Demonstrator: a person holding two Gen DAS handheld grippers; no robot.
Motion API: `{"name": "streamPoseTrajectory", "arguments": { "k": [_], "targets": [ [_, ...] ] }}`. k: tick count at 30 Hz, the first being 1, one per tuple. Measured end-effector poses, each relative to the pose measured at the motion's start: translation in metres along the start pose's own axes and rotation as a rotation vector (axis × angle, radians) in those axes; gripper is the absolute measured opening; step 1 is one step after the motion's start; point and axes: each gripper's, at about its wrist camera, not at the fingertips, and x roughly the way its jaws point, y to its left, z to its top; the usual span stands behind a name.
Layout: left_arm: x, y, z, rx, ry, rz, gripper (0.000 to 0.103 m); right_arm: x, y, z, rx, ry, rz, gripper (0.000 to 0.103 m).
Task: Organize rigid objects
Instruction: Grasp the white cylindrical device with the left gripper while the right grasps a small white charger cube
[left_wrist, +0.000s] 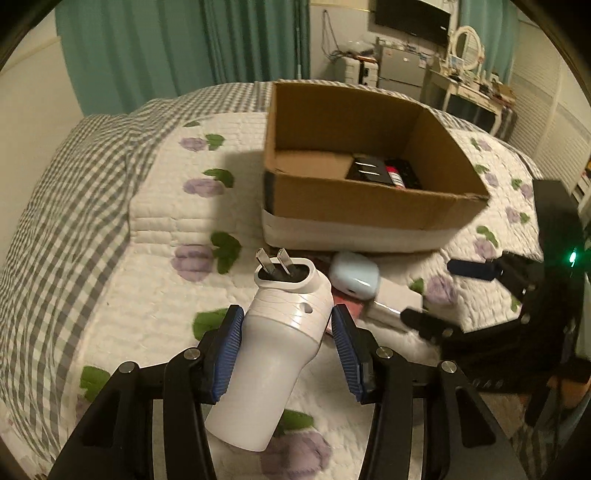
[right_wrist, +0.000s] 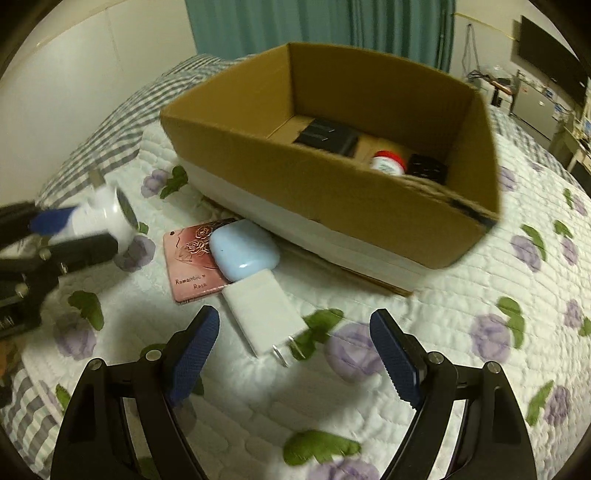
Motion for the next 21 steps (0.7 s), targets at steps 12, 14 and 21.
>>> {"name": "streamPoseTrajectory", "arguments": {
  "k": [12,14,21],
  "targets": [
    [0.014,0.004,-0.002,-0.029,0.012,-0.025,0.049,0.049,0.015,0.006,-0.042,0.079,0.029,0.076],
    [0.014,0.004,-0.002,-0.029,0.012,-0.025,0.049,0.052,0.014,0.006,-0.038,0.086,0.034,0.076],
    [0.003,0.000,0.000,-0.021,-0.003,-0.013,0.049,0.038,0.019,0.005,-0.062,0.054,0.013,0.048]
  ]
}}
